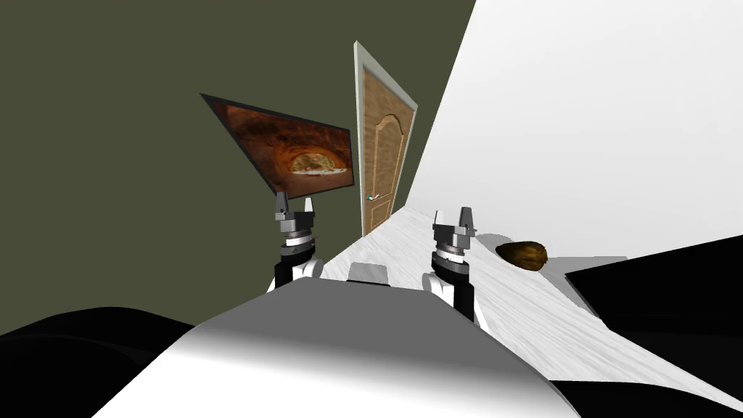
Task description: Pull the door open
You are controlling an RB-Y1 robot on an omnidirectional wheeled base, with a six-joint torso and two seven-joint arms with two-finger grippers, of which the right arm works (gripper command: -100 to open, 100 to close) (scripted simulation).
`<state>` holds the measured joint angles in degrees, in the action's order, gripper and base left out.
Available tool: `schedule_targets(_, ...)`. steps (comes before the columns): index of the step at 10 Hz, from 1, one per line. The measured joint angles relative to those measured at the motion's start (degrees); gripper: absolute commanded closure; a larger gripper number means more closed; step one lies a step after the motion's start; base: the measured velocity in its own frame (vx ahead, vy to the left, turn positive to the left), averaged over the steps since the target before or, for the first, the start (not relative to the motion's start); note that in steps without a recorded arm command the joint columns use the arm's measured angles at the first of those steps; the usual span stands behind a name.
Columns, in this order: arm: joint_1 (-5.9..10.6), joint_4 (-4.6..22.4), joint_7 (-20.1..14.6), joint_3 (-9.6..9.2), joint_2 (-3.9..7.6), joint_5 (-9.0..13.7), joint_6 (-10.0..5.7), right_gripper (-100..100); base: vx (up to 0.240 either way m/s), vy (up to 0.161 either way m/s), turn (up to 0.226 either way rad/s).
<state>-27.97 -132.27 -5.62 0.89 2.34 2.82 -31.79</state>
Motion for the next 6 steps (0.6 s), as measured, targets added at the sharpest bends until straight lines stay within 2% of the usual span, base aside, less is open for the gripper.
schedule_targets(6,3.19,7.55,-0.11,0.01,1.07,-0.11,-0.98,-100,0.078,-0.042,0.122)
